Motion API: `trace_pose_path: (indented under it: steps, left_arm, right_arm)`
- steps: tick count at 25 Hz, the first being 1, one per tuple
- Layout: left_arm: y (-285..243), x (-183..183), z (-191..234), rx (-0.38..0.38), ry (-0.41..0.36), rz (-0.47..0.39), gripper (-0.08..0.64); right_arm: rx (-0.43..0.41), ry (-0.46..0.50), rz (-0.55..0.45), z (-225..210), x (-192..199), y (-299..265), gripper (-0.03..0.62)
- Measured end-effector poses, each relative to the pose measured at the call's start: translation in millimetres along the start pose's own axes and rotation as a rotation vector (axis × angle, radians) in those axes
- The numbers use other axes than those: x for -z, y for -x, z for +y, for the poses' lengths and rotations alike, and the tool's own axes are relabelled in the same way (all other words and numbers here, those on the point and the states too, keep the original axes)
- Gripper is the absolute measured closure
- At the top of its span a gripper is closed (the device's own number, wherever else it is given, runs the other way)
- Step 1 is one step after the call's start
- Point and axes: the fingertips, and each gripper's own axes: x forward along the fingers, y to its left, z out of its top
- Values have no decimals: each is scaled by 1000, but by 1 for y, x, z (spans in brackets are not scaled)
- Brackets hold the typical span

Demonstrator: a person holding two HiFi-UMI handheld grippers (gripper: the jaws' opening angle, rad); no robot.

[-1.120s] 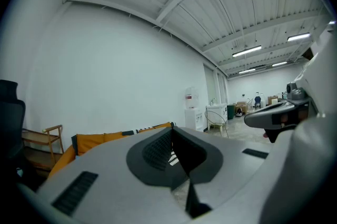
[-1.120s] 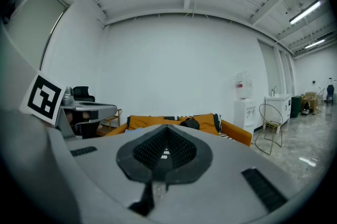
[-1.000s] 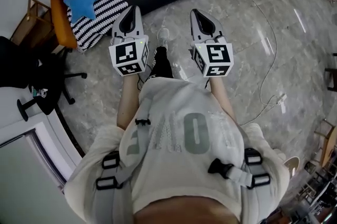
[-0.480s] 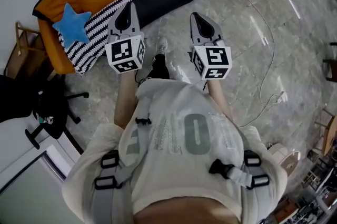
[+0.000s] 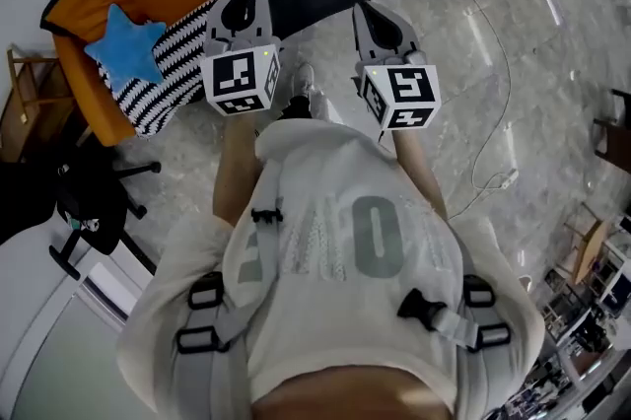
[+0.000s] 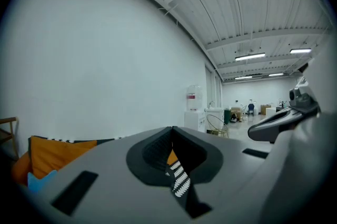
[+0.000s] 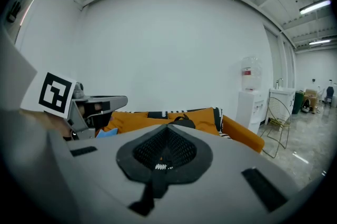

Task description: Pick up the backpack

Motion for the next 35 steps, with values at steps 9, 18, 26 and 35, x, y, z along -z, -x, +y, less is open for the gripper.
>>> trace_pose_path:
  steps: [9, 18, 26, 35]
  left_arm:
    - [-55, 12, 65, -41, 25, 6, 538]
    - [-67, -3, 85, -77, -8, -30, 538]
    - [-81, -16, 94, -212, -37, -57, 538]
    - [-126, -26, 87, -354, -32, -73, 538]
  right_arm:
    - [-61, 40, -86, 10, -27, -80, 584]
    - [-53, 8, -66, -7, -27, -112, 584]
    - [-126, 60, -132, -38, -59, -150, 584]
    - [-222, 90, -152, -94, -89, -192, 584]
